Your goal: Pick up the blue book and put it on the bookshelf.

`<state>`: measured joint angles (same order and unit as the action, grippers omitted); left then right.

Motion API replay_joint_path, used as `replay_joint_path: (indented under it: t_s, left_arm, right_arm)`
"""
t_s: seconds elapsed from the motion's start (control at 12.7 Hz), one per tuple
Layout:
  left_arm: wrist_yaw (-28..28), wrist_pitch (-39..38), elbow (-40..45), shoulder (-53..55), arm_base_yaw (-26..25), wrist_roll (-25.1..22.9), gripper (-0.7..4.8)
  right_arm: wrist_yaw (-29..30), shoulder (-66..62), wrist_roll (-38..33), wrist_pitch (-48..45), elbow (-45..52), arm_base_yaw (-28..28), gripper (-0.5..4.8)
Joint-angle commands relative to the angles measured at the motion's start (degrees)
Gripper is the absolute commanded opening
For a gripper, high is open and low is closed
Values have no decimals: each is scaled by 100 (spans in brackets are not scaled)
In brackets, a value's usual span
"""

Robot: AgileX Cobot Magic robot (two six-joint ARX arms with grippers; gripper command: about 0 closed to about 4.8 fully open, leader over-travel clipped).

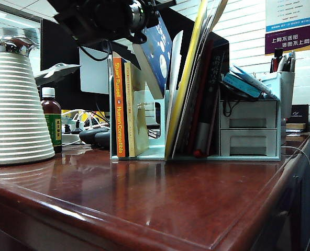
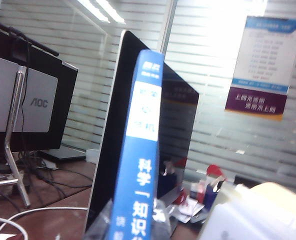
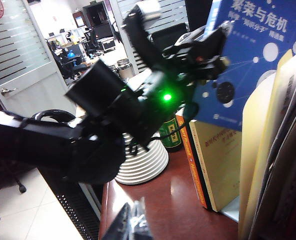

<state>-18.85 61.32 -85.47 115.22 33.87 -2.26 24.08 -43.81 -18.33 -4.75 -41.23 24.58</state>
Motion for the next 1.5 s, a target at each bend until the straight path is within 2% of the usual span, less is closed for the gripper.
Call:
replay_joint_path:
  t_s: [0.08,0.24,0.32,0.39,0.95,1.1,1.26,1.34,1.5]
  left_arm:
    - [109,223,-315,229,-15,-52,-6]
    - [114,-367,-356,348,-15,35,-5]
    - [118,-605,-356,352,-15,125,32]
    - [221,-693,-356,354,-15,122,118]
    - [190,-874,-358,339,-13,50,120]
    - [83,-516,-367,190,-11,-507,122]
    - [31,-595,-367,109,-13,-675,122]
    - [-203,-603,-367,-20,-11,-918,122]
    - [-393,-601,-367,-236,-11,-984,123]
  right_arm:
    - [2,20,17,-42,-46,15,-6]
    - [0,20,20,15,-46,15,-5]
    - [0,20,22,22,-46,15,-6]
    - [-2,20,37,22,-46,15,-6]
    - [-20,20,37,22,-46,13,-6]
    - [-146,20,44,22,-46,13,-6]
    - [-149,20,44,20,-46,13,-5]
    - [-149,20,44,17,-46,13,-6]
    - [-151,20,44,20,-46,13,-6]
